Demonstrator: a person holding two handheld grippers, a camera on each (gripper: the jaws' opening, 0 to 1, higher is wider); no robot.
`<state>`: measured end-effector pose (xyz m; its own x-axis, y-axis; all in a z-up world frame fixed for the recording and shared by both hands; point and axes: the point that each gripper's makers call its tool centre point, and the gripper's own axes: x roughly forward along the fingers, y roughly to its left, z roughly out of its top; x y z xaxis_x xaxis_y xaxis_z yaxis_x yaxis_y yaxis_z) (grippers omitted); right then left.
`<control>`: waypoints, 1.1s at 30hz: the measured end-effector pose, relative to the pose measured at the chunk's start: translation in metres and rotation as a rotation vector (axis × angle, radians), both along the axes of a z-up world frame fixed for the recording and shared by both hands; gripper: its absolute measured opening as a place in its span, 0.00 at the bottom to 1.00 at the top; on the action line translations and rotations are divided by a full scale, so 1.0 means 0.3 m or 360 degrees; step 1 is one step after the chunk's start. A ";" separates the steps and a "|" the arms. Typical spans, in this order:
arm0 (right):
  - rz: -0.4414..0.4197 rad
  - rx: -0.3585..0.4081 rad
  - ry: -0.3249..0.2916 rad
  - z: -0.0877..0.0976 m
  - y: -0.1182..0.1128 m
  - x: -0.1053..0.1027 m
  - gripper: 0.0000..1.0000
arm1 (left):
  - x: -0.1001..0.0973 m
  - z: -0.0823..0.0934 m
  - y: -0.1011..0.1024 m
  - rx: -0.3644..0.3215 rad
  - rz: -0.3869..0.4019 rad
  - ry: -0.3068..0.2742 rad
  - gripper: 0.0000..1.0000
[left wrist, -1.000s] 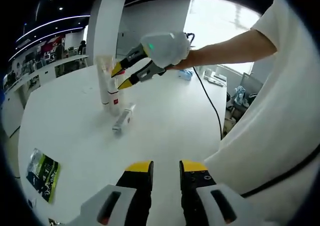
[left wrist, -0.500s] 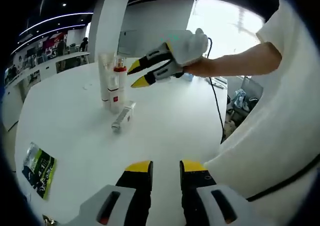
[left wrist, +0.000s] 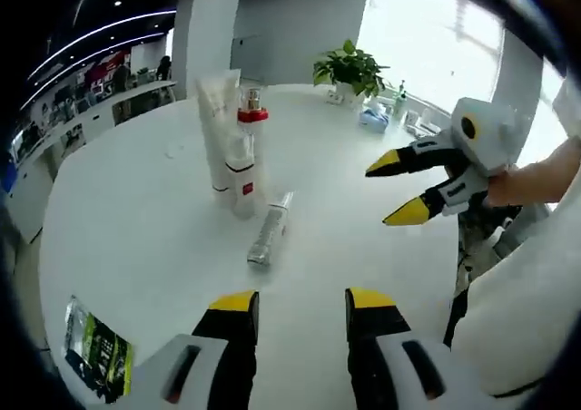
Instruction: Arrange the skincare products in the storage area until every visible bottle or jar stands upright without overlapping.
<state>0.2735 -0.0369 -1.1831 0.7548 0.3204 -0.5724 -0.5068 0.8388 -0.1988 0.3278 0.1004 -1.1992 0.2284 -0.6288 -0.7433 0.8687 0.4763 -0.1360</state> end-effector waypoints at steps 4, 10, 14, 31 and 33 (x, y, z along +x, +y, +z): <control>-0.0029 -0.0056 0.0003 -0.009 -0.025 -0.053 0.37 | 0.049 -0.032 -0.042 0.0047 -0.0046 -0.0013 0.39; -0.0197 -0.0028 0.0009 0.010 -0.079 -0.138 0.37 | 0.122 -0.093 -0.115 0.0141 -0.0128 -0.0038 0.38; -0.0203 -0.0076 -0.0010 0.022 -0.070 -0.173 0.37 | 0.134 -0.138 -0.139 0.0226 -0.0226 -0.0064 0.34; -0.0382 0.0015 0.0022 0.013 -0.044 -0.235 0.35 | 0.139 -0.212 -0.188 0.0334 -0.0341 -0.0009 0.21; -0.0377 0.0041 0.0031 0.009 -0.029 -0.228 0.35 | 0.112 -0.209 -0.185 0.0300 -0.0305 0.0097 0.20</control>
